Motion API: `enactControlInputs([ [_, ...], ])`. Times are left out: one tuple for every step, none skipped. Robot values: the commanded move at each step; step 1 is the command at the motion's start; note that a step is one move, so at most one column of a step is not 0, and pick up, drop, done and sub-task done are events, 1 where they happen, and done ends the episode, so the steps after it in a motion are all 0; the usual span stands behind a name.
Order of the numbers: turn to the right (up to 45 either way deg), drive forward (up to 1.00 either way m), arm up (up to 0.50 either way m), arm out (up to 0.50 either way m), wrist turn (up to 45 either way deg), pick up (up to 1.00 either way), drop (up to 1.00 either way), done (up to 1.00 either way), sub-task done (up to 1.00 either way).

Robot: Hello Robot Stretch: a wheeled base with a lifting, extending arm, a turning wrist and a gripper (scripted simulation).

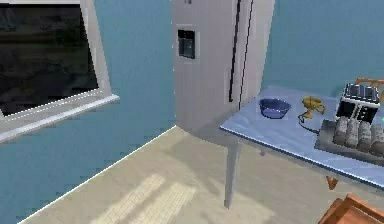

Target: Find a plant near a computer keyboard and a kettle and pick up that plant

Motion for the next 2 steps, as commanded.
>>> enactControlInputs([
  [0.0, 0.60, 0.00, 0.00, 0.0, 0.00, 0.00, 0.00, 0.00],
  [45.0, 0.00, 0.00, 0.00, 0.0, 0.00, 0.00, 0.00, 0.00],
])
